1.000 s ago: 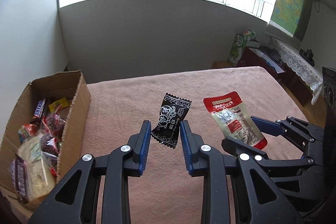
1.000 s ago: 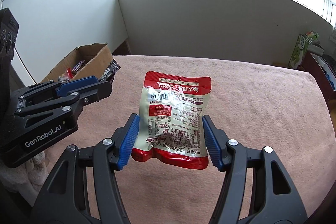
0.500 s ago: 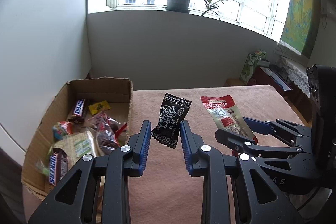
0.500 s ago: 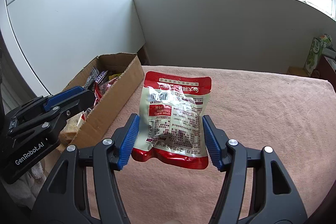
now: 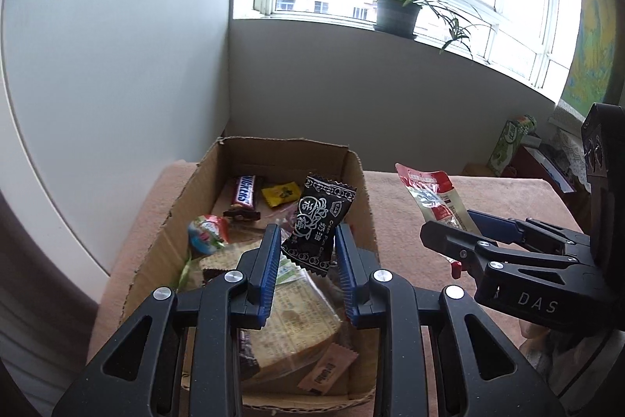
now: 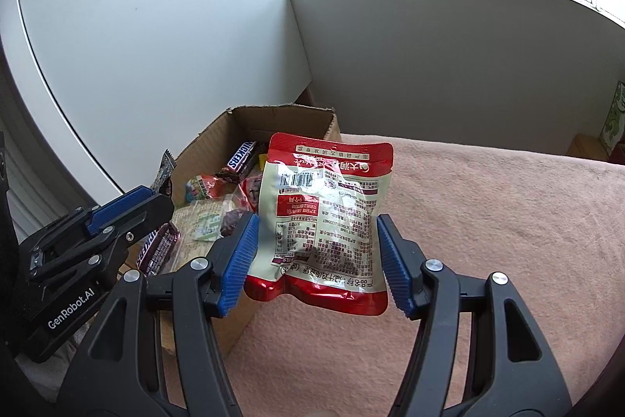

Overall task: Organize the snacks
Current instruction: 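Carry both snacks into the box and open both grippers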

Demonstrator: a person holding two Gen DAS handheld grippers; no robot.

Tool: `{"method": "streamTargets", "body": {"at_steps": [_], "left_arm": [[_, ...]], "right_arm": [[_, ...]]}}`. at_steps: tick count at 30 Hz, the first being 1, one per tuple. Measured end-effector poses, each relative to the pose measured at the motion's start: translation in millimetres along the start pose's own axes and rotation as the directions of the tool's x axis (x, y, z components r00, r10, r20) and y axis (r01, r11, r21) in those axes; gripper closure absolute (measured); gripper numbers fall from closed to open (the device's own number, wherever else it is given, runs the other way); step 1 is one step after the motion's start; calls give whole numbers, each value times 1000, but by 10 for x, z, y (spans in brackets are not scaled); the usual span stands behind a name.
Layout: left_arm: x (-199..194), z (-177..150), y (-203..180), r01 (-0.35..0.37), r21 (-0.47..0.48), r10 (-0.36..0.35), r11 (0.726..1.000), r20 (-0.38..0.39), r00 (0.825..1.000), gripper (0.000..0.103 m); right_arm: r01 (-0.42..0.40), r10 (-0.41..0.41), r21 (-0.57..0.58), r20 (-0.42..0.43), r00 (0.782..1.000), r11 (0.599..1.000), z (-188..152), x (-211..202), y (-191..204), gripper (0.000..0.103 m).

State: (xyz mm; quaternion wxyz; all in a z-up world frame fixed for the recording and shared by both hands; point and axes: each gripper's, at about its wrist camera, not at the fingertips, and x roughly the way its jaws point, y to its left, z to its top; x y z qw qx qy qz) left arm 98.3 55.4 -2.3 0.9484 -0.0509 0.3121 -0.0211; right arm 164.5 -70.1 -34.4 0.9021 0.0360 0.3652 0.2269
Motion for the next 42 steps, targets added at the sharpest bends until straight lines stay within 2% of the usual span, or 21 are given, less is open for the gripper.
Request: {"method": "streamTargets", "body": {"at_steps": [8,12,21,24,37,42], "left_arm": [[34,-44,232,-17,-34,17,999,-10,1000,76],[72,-32,290,-18,-43,18,999,-18,1000,76],[193,-107,455,-42,-55,40,998,-51,998,76],[201,-128,505,-50,-63,46,997,-57,997,75],[62,-143,496,-69,-40,68,997,-30,997,74],[-17,-128,495,-74,-52,73,996,-12,997,67]], "right_arm": [[15,-14,-57,8,1000,998,99,248,267,38],[1,-1,-50,-12,1000,999,140,405,321,37],[12,-12,-46,3,1000,999,264,570,382,32],[13,-12,-56,11,1000,998,267,561,397,25],[4,-1,-63,49,999,998,224,291,405,25],[17,-12,-77,60,998,997,168,146,378,25]]}}
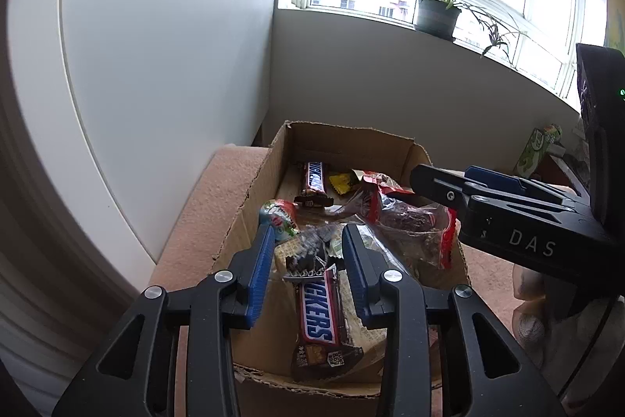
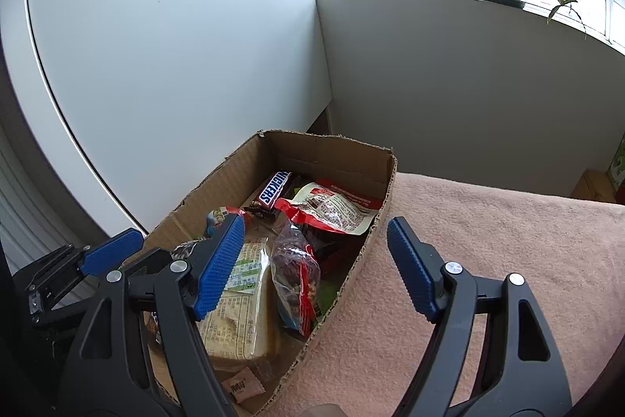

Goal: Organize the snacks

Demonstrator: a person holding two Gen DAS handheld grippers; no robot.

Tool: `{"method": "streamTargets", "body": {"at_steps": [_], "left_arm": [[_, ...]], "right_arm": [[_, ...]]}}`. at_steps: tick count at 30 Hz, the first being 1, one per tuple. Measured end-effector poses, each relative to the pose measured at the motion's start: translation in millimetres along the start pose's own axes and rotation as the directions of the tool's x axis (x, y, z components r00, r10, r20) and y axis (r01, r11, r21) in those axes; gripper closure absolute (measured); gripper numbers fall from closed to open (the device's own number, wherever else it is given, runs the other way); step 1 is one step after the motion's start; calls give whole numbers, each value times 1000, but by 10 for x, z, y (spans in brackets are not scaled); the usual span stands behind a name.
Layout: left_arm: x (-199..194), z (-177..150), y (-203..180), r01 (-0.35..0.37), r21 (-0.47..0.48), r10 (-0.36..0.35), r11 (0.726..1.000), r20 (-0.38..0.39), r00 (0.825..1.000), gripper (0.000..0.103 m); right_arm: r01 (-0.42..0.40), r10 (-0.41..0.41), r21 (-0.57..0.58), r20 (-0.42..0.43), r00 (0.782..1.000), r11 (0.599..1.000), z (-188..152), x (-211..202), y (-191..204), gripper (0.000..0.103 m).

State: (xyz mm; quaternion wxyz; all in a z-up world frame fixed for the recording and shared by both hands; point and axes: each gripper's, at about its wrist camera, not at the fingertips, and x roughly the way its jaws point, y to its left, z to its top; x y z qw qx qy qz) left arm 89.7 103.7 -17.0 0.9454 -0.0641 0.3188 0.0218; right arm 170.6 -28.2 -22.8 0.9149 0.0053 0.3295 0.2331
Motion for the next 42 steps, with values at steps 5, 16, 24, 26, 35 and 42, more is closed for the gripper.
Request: {"method": "streamTargets", "body": {"at_steps": [5,16,24,26,35,42], "left_arm": [[-98,-11,-80,-9,3,9,1000,27,1000,54],[-201,-79,-298,-42,16,41,999,67,997,35],[-340,-168,-557,-74,47,68,996,106,992,26],[-366,-193,-613,-71,51,65,996,109,992,23],[-514,-352,-756,-66,56,59,996,121,991,22],[-573,-432,-761,-82,46,76,996,123,990,22]], "right_arm": [[14,-14,-19,4,1000,1000,-52,-132,-65,25],[58,-57,-46,28,998,997,-226,-502,-377,8],[69,-67,-73,22,998,995,-410,-733,-551,8],[63,-62,-72,16,998,995,-461,-769,-578,8],[37,-34,-71,37,999,997,-573,-981,-505,7],[37,-31,-92,60,998,995,-620,-1066,-383,7]]}}
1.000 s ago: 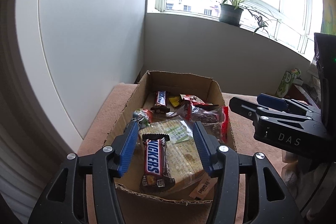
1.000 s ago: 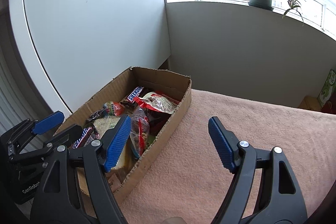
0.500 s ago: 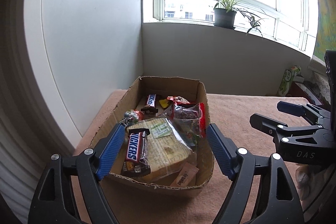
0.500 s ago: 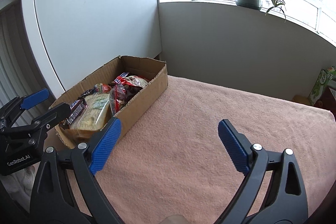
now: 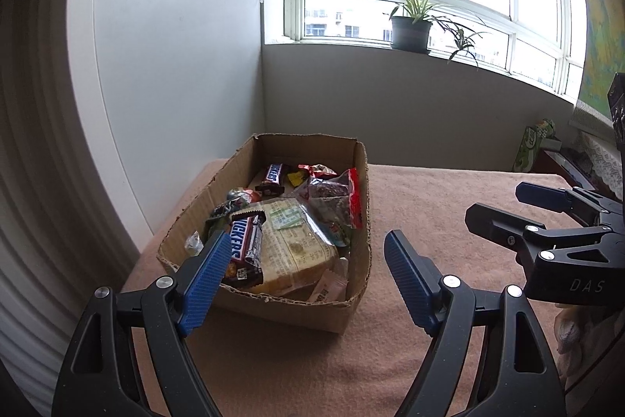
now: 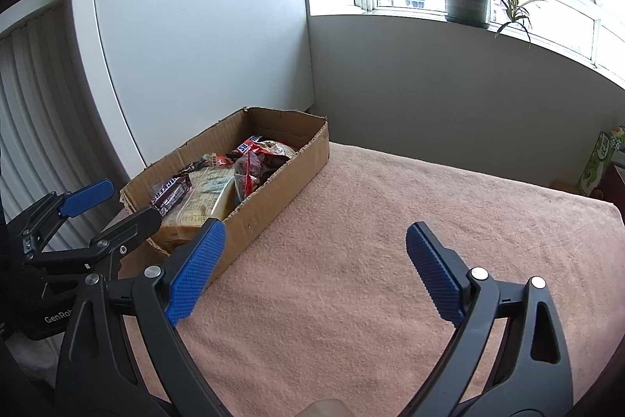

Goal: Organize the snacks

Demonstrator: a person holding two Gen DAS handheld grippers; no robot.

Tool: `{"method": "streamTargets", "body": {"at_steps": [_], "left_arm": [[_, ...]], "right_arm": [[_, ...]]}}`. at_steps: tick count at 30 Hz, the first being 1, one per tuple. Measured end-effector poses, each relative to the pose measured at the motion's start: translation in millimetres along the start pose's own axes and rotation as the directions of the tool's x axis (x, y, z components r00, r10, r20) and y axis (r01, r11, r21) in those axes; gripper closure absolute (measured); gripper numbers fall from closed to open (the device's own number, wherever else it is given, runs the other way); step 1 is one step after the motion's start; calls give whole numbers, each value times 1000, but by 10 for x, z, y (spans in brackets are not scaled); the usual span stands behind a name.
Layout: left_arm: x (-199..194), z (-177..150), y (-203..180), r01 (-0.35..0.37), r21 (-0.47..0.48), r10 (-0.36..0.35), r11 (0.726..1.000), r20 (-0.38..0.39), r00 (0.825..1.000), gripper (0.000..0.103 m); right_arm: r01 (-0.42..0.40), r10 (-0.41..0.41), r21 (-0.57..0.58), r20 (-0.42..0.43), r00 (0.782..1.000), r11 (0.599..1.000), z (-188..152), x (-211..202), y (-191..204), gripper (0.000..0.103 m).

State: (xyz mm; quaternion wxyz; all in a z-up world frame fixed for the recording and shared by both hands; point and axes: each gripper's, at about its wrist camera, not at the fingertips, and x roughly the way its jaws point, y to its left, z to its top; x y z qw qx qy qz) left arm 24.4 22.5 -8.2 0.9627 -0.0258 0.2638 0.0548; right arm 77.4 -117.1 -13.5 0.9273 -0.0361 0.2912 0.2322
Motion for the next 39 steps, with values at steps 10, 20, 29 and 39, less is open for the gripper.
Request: {"method": "streamTargets", "body": {"at_steps": [10,20,29,39], "left_arm": [[-9,-32,7,-31,-12,31,999,-11,999,22],[-22,-47,3,-40,-18,40,999,-13,999,22],[-31,-52,18,-45,-28,45,999,-11,999,22],[-35,-43,30,-47,-31,46,998,-8,999,22]], "right_arm": [[5,-5,-11,15,1000,1000,-21,-59,69,7],[11,-11,2,14,1000,1000,-27,-52,50,7],[12,-12,1,13,1000,1000,-32,-45,63,7],[18,-18,-2,7,1000,1000,-35,-34,53,7]]}}
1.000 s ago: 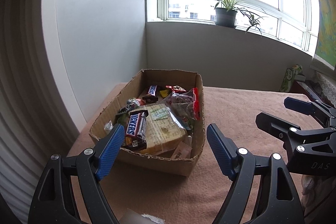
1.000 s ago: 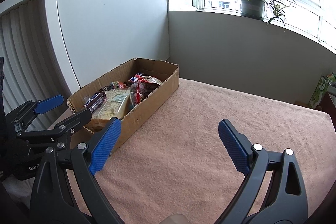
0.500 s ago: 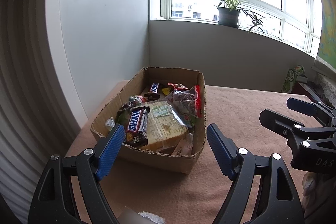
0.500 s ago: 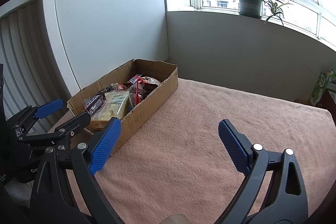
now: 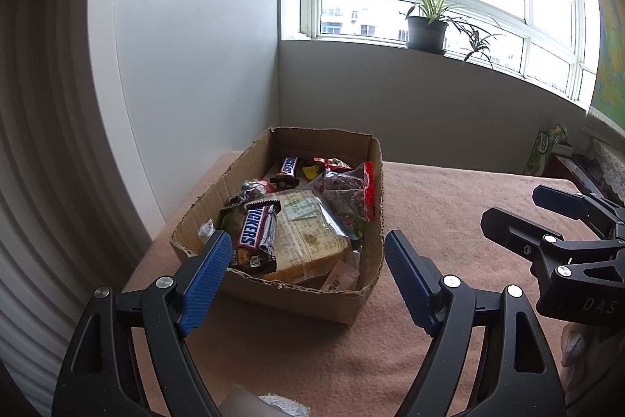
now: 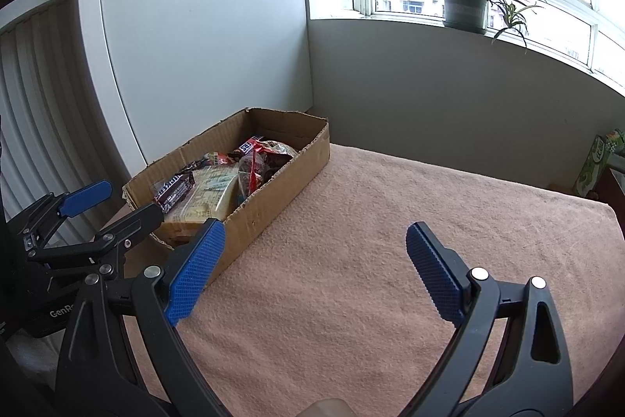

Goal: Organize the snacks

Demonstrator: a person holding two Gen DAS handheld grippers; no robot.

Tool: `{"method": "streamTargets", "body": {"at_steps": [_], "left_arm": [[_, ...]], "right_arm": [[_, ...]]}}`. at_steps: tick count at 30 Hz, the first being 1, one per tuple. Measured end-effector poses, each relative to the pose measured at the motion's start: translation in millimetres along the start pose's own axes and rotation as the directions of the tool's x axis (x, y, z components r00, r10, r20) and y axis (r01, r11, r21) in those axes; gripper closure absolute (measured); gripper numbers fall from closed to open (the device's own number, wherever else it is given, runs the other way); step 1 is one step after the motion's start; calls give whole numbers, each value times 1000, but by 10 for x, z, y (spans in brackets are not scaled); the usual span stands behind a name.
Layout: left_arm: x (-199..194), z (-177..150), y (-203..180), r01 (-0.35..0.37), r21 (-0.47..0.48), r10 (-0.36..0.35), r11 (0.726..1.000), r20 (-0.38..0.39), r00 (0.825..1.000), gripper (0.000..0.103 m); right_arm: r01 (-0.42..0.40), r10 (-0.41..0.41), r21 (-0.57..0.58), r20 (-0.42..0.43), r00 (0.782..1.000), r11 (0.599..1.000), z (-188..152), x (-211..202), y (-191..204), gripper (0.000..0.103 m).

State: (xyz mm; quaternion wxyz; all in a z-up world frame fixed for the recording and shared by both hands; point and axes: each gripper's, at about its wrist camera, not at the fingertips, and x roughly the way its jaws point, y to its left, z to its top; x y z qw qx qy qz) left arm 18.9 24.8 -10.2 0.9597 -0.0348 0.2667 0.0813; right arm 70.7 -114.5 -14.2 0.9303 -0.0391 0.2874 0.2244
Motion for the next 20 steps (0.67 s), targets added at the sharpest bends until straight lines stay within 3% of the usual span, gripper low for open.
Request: {"method": "streamTargets", "body": {"at_steps": [20], "left_arm": [[-25,-9,-5,-12,7,12,1000,24,1000,22]], "right_arm": [[2,-2,-1,-9,1000,1000,-13,0,11,7]]}}
